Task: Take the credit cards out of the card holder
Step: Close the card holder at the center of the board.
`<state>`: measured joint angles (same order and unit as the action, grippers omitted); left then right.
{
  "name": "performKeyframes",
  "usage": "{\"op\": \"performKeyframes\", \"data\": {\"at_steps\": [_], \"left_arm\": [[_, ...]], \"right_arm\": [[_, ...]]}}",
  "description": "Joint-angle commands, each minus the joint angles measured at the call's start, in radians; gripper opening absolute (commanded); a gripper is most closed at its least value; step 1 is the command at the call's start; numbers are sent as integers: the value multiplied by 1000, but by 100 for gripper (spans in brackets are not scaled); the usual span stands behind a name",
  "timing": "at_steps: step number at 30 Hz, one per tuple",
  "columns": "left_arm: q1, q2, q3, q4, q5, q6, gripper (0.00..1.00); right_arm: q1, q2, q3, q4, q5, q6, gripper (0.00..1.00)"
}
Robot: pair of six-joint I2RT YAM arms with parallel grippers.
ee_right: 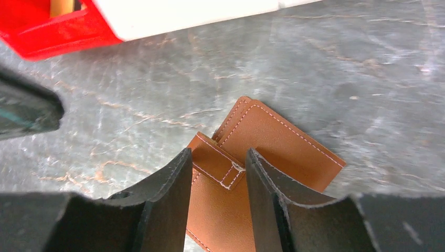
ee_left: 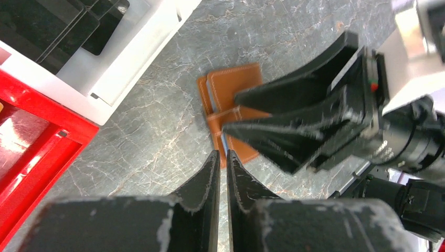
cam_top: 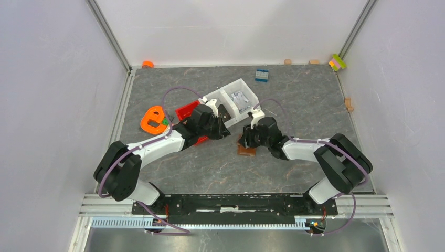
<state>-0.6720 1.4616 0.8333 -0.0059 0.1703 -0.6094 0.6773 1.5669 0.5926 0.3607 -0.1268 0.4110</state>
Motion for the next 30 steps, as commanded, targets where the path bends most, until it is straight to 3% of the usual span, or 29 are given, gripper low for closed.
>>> {"op": "performKeyframes", "data": {"at_steps": [1,10,15,16,17,19,23,30], "left_arm": [[-4,-12,31,28,44,44,14],[-3,-11,24,52,69,40,14],[-5,-4,27,55,82,38,14],[-5,-5,27,55,81,38,14],[-5,-6,26,55,82,39,14],[-5,-8,24,55,82,40,14],[-5,-9,26,55,86,39,14],[-5,-7,27,57,91,40,14]], "right_arm": [[-39,-35,-21,-16,-11,-18,47],[-37,-280,-51,-58,-6,-68,55],[-37,-419,-93,-93,77,-73,56],[-37,-432,-100,-107,104,-70,53],[-36,-437,-103,-125,131,-63,42],[-37,-429,-103,-165,203,-54,1],[-37,-353,-97,-206,240,-38,0],[-35,-81,3,-257,214,-17,0]]}}
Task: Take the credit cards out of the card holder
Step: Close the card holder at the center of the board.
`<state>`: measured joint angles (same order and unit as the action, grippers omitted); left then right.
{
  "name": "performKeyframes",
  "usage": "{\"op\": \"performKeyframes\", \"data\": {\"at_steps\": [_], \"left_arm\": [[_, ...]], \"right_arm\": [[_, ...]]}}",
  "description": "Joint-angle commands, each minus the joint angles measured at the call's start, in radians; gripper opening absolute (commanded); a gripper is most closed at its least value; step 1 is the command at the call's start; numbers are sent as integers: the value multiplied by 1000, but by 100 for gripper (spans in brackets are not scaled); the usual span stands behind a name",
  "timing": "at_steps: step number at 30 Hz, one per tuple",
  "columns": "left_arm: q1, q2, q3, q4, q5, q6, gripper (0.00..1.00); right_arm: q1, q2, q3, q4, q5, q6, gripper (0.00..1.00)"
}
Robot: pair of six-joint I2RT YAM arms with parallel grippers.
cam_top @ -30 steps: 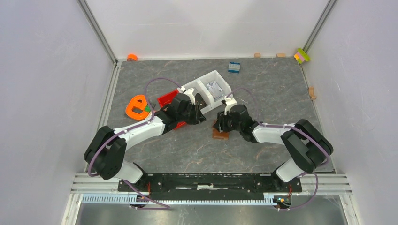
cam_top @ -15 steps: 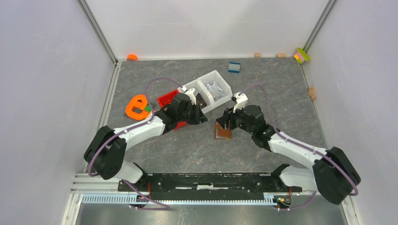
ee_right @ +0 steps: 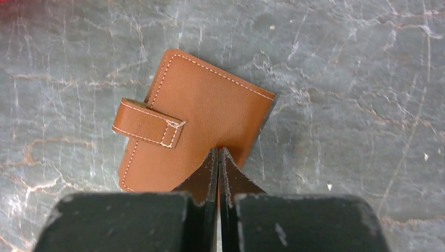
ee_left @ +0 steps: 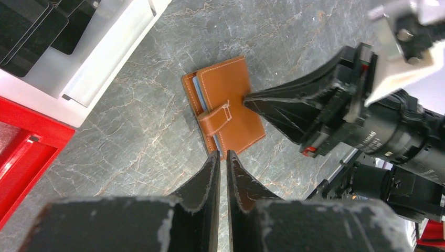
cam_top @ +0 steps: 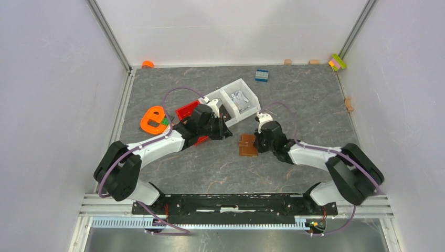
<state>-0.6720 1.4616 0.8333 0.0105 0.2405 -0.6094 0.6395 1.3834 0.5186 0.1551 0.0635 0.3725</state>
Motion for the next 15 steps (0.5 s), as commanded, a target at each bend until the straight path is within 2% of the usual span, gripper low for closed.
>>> {"op": "performKeyframes", "data": {"at_steps": [1,4,11,15], "left_arm": [[-5,-8,28,40,21,40,14],[-6,-9,27,40,22,39,14],[-6,-14,23,40,8,42,14],[-6,-15,23,41,6,43,14]], "right_arm": [[2,129,93,-65,18,24,0],[1,139,120,-88,-1,15,0],[2,-132,-22,30,-13,-18,0],[2,-164,-73,68,-94,-34,2]]}}
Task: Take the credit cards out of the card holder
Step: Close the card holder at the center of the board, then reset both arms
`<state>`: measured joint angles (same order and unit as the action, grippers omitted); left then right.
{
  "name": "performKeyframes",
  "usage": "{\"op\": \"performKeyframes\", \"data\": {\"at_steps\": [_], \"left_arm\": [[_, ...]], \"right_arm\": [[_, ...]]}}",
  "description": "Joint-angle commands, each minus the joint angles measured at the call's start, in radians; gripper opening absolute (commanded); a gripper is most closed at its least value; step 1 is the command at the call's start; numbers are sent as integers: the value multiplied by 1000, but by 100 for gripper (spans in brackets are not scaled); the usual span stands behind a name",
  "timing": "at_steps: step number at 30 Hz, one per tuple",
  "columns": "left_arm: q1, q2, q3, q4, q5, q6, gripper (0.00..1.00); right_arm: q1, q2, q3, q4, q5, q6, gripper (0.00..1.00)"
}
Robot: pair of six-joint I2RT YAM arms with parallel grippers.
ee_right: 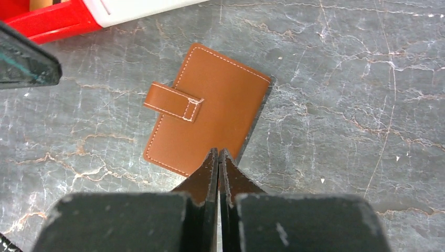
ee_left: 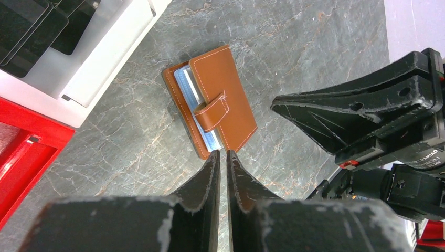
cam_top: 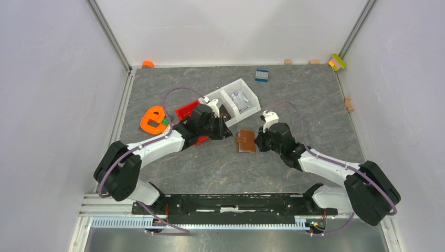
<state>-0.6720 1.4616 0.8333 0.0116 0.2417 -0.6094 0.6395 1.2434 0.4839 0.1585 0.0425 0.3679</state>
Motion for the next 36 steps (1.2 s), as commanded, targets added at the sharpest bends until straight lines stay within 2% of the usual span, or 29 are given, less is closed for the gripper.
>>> {"op": "performKeyframes", "data": {"at_steps": [1,8,10,14,16,18,22,25,29,31,33,35,36], "left_arm": [[-6,-16,22,39,4,43,14],[-5,-30,17,38,-12,48,14],[-5,-54,4,41,-39,48,14],[-3,-143,-42,48,-155,55,14],[-3,-205,-88,64,-284,44,9],[-3,-295,-162,77,-492,-10,2],[-3,-429,-266,59,-796,-139,2],[-3,-453,-251,-74,-985,-239,2],[-3,-385,-173,-273,-1203,-355,2],[-3,-350,-145,-275,-1251,-283,4],[-3,-332,-137,-252,-1313,-201,5],[-3,-345,-162,-153,-1361,-65,7],[-3,-360,-189,-75,-1353,60,8]], "right_arm": [[3,-10,-40,69,-92,-30,2],[2,200,74,-23,-140,-41,0],[3,181,68,-24,-101,-38,0],[2,25,1,25,-10,-37,0],[1,-59,-44,50,46,-30,0],[2,-139,-78,59,130,-11,1],[2,-265,-135,59,264,22,2],[1,-332,-172,56,375,58,3],[2,-378,-200,39,537,119,3],[2,-390,-191,13,633,114,4],[2,-404,-187,18,693,31,6],[2,-422,-202,71,727,-70,9],[2,-431,-216,114,726,-117,19]]}}
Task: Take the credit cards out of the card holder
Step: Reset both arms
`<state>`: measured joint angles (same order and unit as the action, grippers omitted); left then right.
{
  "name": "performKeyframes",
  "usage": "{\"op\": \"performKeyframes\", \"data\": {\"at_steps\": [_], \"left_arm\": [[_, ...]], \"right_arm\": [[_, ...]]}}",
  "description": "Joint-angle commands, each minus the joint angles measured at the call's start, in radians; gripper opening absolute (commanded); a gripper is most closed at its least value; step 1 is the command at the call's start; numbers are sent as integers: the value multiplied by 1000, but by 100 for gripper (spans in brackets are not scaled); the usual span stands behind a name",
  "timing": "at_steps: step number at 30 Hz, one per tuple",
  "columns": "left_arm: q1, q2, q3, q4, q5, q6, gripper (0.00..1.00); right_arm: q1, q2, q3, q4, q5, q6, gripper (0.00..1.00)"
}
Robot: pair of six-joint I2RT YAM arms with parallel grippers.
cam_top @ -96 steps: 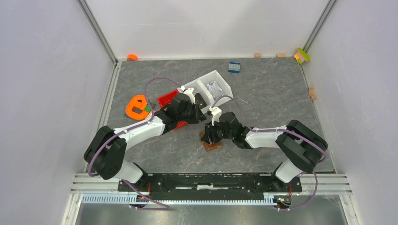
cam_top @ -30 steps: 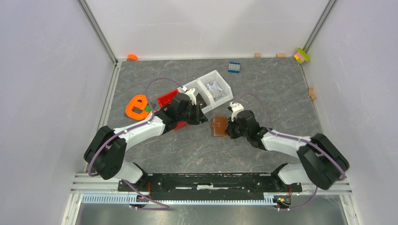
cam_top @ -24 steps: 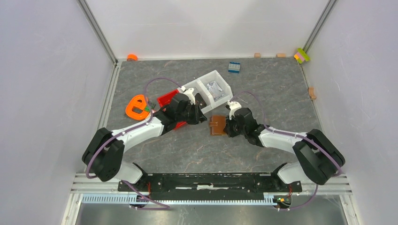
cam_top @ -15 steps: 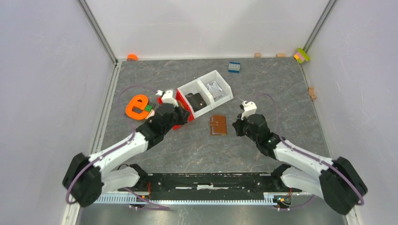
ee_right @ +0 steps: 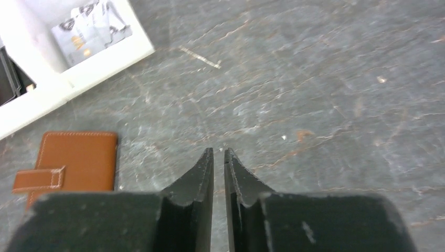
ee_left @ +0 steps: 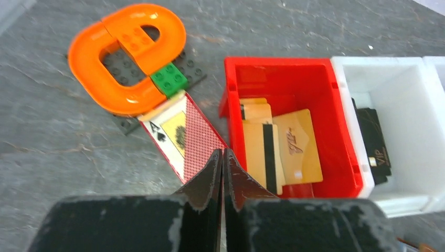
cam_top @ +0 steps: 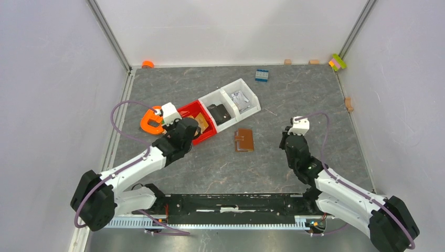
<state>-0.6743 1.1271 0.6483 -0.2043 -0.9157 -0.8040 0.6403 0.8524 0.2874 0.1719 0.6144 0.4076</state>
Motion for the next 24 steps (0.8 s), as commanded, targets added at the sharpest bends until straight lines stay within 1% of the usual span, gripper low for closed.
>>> {"op": "performKeyframes", "data": {"at_steps": [1,2,3,4,5,7,8,9,10,11,12,13,14,16,17,18,19,20,22,24], "left_arm": [[-1,-51,-32,256,-158,369,10],[-1,-75,-79,394,-87,519,14],[-1,-103,-130,496,-26,637,20],[-1,-128,-173,579,-14,699,26],[-1,-146,-197,606,-43,709,36],[-1,-164,-252,686,-114,760,58],[1,-164,-280,732,-139,795,70],[1,-160,-307,776,-167,831,85],[2,-152,-330,847,-215,870,93],[10,-145,-355,919,-242,908,97],[18,-146,-367,940,-263,914,100],[21,-162,-380,918,-268,872,100],[39,-191,-407,919,-226,863,100],[68,-253,-467,925,-128,862,100],[85,-279,-495,945,-68,869,100],[97,-283,-511,958,-44,878,100],[108,-266,-509,954,-42,884,100],[117,-236,-498,950,-39,890,100],[138,-125,-465,957,-62,905,100],[159,-18,-461,1031,-86,920,100]], "right_arm": [[1,-50,-40,140,143,-189,34],[1,-54,-69,205,130,-226,56],[1,-57,-97,259,112,-257,96],[1,-54,-115,304,123,-280,98],[1,-51,-117,317,162,-278,98],[-8,-49,-96,290,264,-292,98],[-22,-56,-87,279,279,-317,98],[-36,-71,-90,290,272,-352,98],[-54,-88,-115,330,266,-396,98],[-69,-109,-151,398,267,-462,97],[-85,-129,-208,500,281,-513,96],[-99,-152,-261,614,267,-568,94],[-110,-169,-341,714,213,-630,91],[-138,-180,-483,983,115,-769,84],[-159,-171,-550,1115,44,-818,81],[-177,-147,-591,1196,-5,-826,79],[-210,-117,-600,1222,-20,-804,79],[-234,-75,-586,1199,-8,-764,78],[-275,0,-563,1158,-35,-722,78],[-302,77,-568,1218,-58,-700,77]]}}
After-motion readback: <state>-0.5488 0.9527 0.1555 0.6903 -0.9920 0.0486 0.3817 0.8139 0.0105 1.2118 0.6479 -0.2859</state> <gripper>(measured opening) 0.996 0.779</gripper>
